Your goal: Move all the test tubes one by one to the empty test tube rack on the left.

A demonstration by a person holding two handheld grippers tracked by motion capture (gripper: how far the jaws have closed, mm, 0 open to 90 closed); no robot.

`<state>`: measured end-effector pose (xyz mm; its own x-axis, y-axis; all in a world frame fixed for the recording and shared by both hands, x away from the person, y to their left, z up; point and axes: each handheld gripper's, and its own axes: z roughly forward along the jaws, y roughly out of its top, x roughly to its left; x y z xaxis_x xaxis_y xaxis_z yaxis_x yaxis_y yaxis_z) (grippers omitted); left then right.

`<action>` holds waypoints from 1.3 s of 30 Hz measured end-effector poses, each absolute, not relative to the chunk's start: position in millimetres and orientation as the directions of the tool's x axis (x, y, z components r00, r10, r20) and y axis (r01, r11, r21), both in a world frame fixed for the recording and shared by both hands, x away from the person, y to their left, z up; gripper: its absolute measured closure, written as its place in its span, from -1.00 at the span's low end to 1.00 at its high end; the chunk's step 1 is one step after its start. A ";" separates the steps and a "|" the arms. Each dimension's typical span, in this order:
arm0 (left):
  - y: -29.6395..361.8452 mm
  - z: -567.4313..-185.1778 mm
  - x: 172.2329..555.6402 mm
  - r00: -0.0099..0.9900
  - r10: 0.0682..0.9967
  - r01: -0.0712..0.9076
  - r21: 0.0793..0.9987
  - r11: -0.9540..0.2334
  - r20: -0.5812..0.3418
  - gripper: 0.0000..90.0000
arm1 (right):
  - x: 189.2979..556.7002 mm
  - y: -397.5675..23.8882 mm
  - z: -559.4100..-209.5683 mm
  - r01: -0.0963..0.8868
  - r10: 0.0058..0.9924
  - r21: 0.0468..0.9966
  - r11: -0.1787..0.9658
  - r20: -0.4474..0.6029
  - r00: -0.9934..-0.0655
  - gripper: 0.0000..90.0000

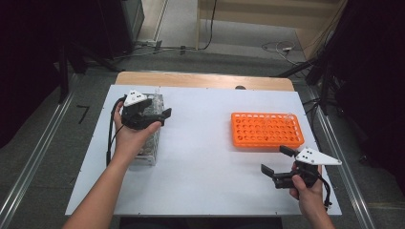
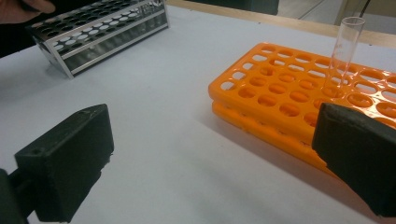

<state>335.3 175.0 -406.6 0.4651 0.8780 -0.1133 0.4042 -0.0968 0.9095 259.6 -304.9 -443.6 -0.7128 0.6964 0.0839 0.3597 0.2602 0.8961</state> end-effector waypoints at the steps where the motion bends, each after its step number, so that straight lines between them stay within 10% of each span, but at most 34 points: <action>1: 174.7 -406.0 331.2 0.471 0.875 0.400 0.912 -0.095 -0.115 -0.71 | 260.1 -304.6 -443.3 0.359 0.697 0.897 0.259 0.084 -0.712 -1.00; 12: 171.3 -395.9 289.1 0.505 0.856 0.342 0.936 -0.078 -0.113 -1.00 | 270.5 -299.5 -435.6 0.359 0.707 0.902 0.242 0.089 -0.701 -1.00; 39: 171.5 -417.2 233.5 0.546 0.826 0.324 0.945 -0.055 -0.139 -1.00 | 333.8 -281.0 -418.7 0.383 0.739 0.890 0.249 0.081 -0.669 -1.00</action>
